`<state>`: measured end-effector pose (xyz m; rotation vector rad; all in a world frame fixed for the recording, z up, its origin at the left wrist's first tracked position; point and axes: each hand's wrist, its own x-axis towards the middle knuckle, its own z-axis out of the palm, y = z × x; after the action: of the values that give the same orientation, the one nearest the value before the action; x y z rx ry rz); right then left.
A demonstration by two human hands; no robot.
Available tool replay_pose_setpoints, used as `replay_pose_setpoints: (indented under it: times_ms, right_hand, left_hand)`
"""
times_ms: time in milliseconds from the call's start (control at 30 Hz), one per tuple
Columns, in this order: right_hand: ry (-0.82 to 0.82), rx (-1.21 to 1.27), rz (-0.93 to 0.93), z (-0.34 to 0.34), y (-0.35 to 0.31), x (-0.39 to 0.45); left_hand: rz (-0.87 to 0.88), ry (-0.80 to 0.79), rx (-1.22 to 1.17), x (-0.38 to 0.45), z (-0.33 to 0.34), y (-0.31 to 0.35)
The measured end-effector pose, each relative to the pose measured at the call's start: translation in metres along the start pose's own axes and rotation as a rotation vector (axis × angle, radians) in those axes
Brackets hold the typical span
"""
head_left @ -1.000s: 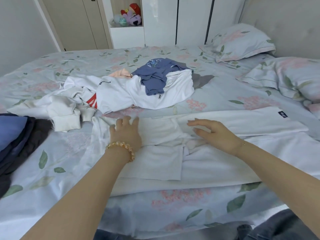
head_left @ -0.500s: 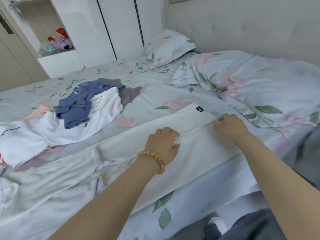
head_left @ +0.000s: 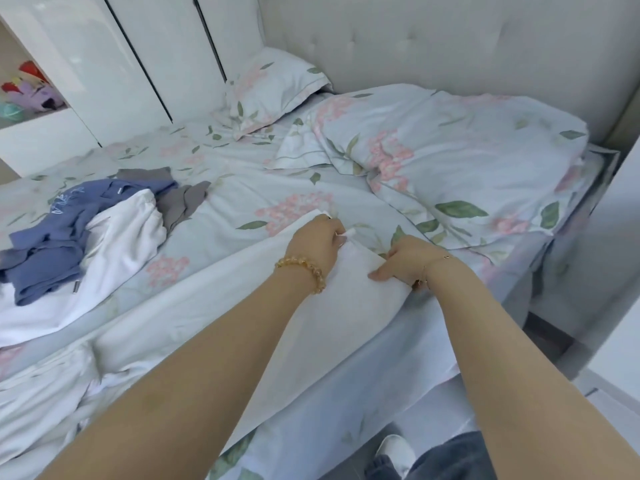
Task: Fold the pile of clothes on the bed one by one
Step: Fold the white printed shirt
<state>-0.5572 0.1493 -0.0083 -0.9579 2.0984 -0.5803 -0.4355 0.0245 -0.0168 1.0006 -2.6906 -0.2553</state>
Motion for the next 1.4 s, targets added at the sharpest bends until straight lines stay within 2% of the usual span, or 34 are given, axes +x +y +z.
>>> replay_pose_setpoints:
  times_ms: [67,100,167,233,333,367,400,500,533,600,700,767,900,1000,1167,1400]
  right_hand:
    - [-0.014,0.022,0.0,-0.003,0.003,0.001]
    - [-0.015,0.008,-0.01,-0.004,0.003,-0.001]
    - [-0.006,-0.039,-0.051,-0.004,0.003,-0.004]
    - [0.0,-0.028,-0.091,-0.004,0.002,-0.006]
    - [0.006,0.025,-0.109,-0.004,0.003,-0.005]
    - [-0.002,0.032,-0.109,-0.004,0.002,-0.005]
    - [-0.01,0.041,-0.113,-0.005,0.002,-0.005]
    - [-0.082,0.028,-0.111,-0.005,0.0,-0.005]
    - [-0.106,0.015,-0.107,-0.004,0.0,-0.005]
    - [-0.123,0.047,-0.107,-0.004,0.0,-0.002]
    - [-0.146,0.21,-0.093,-0.005,-0.007,-0.003]
    - [-0.153,0.324,-0.108,-0.006,-0.016,-0.007]
    - [-0.196,0.457,-0.258,0.002,-0.048,-0.027]
    - [-0.288,0.494,-0.368,0.021,-0.088,-0.052]
    - [-0.465,0.487,-0.534,0.085,-0.165,-0.095]
    - [-0.685,0.416,-0.616,0.214,-0.255,-0.139]
  left_hand:
    - [0.038,0.039,-0.065,-0.002,-0.009,0.001]
    - [0.062,0.005,-0.101,-0.004,-0.011,0.002]
    - [0.071,-0.167,-0.146,-0.007,-0.008,0.004]
    - [0.004,-0.301,-0.204,-0.005,-0.005,0.003]
    - [-0.177,-0.387,-0.531,0.011,-0.012,-0.004]
    - [-0.16,-0.386,-0.501,0.019,-0.015,-0.009]
    - [-0.092,-0.377,-0.362,0.027,-0.017,-0.014]
    - [0.177,-0.447,0.218,0.048,-0.017,-0.026]
    - [0.21,-0.497,0.288,0.053,-0.017,-0.026]
    - [0.214,-0.535,0.285,0.062,-0.015,-0.026]
    - [0.277,-0.488,0.337,0.069,-0.017,-0.026]
    - [0.312,-0.431,0.277,0.068,-0.026,-0.031]
    - [0.296,-0.23,0.108,0.048,-0.07,-0.059]
    - [0.269,-0.087,0.072,0.012,-0.122,-0.083]
    - [0.081,0.033,0.05,-0.074,-0.206,-0.127]
    - [-0.174,0.036,-0.035,-0.204,-0.27,-0.237]
